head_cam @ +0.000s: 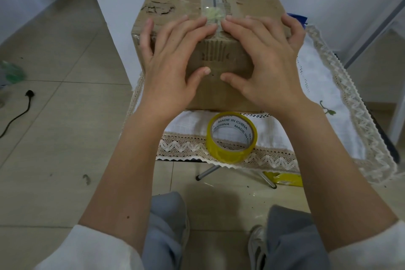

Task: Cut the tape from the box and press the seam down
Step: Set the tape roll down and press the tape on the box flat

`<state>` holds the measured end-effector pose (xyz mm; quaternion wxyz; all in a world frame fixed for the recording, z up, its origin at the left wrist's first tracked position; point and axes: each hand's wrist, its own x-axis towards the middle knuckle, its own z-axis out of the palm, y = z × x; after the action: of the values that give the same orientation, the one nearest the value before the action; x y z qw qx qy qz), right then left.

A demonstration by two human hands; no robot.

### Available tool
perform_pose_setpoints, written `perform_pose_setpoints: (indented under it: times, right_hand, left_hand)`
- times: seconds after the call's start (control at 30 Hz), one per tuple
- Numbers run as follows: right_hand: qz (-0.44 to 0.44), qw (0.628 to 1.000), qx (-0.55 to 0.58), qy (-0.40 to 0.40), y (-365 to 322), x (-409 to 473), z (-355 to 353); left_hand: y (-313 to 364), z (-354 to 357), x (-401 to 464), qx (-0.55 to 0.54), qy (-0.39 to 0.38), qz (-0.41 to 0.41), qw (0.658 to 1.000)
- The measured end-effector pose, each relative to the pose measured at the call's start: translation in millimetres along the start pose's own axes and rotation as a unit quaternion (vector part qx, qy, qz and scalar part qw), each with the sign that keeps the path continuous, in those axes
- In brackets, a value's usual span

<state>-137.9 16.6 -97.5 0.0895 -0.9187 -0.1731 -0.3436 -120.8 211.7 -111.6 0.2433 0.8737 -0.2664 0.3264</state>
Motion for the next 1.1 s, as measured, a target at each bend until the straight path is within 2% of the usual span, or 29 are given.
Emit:
perform_pose_setpoints:
  times: [0.1,0.2,0.3,0.47,0.73,0.93,1.1]
  right_hand:
    - [0.003,0.999,0.014,0.031,-2.1,-0.3,3.2]
    - [0.027,0.994,0.024,0.102,-8.7,0.8,13.2]
    - [0.044,0.99,0.026,0.129,-12.0,2.2,20.4]
    - [0.05,0.992,0.027,0.112,-11.2,2.5,19.1]
    - [0.032,0.999,-0.011,0.031,-6.6,-1.0,11.6]
    - [0.025,0.995,0.019,0.092,-5.0,-2.0,13.6]
    - [0.021,0.994,0.015,0.103,-3.5,-1.3,16.1]
  left_hand:
    - [0.9,-1.8,-0.5,0.023,-0.026,0.002,0.999]
    - [1.8,-1.9,-0.7,0.019,-0.023,-0.003,1.0]
    - [1.5,-1.5,-1.0,0.02,-0.019,0.0,1.0]
    - [1.1,-0.6,-1.7,0.017,-0.019,0.0,1.0]
    - [2.1,-3.4,-1.5,0.005,-0.032,-0.002,0.999]
    - [3.3,2.4,-0.6,-0.03,0.031,-0.008,0.999]
    - [1.7,9.2,1.3,-0.026,0.063,-0.013,0.998]
